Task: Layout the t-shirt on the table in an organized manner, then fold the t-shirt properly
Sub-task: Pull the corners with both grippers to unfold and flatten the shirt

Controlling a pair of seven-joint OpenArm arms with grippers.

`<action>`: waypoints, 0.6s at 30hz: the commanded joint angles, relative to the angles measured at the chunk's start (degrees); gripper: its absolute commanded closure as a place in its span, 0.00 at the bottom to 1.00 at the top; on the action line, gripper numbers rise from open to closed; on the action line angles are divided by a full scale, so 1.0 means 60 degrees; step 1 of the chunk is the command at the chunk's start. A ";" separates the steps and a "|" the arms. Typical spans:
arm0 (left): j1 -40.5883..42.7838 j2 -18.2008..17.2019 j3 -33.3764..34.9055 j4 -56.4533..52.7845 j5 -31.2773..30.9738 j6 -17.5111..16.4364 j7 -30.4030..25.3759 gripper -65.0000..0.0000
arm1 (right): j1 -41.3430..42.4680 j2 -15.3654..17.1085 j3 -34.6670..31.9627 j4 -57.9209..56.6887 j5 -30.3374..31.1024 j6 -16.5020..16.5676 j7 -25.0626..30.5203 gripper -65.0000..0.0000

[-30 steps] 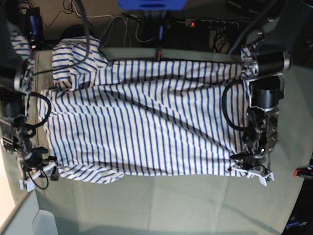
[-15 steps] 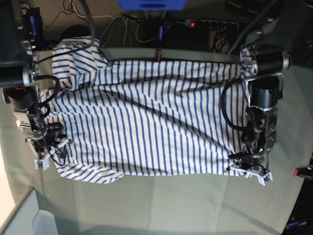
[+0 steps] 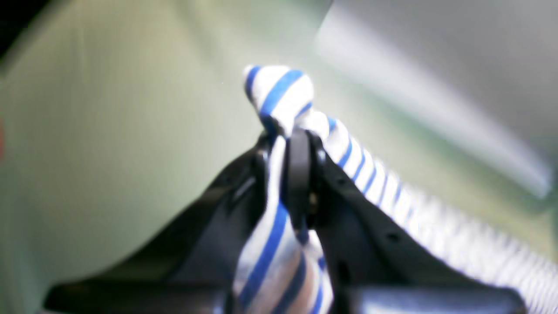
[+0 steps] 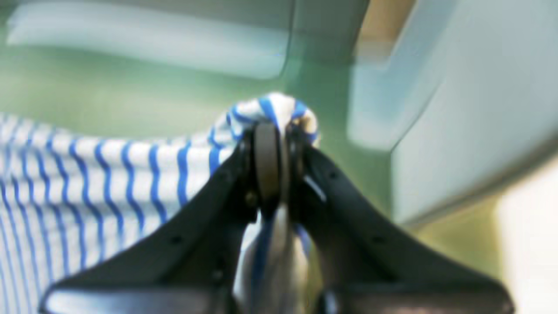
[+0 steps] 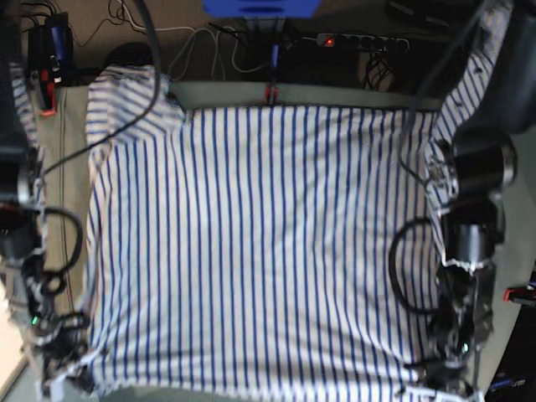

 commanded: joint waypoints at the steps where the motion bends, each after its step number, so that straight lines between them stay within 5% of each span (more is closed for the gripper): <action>1: -0.0342 -0.0046 0.0286 0.0118 0.0003 0.0005 -0.0139 1.00 | 0.0529 0.0180 0.0021 -0.0007 0.0096 -0.0167 0.0267 1.00; 7: -0.1206 -0.0032 0.1693 0.0103 -0.0026 0.0005 -0.0139 0.93 | 0.1320 0.0180 -0.0008 -0.0505 0.0081 -0.0167 0.0281 0.94; 16: -0.1016 -0.0017 0.1869 -0.0952 -0.0026 0.0078 -0.0154 0.05 | 0.0383 -0.0099 0.0021 -0.0535 0.0081 -0.0167 0.0267 0.31; 18: -0.0825 -0.0222 0.1854 -0.1054 -0.0041 0.0093 -0.0154 0.00 | 0.0163 -0.0084 0.0036 -0.0520 0.0096 -0.0167 0.0267 0.27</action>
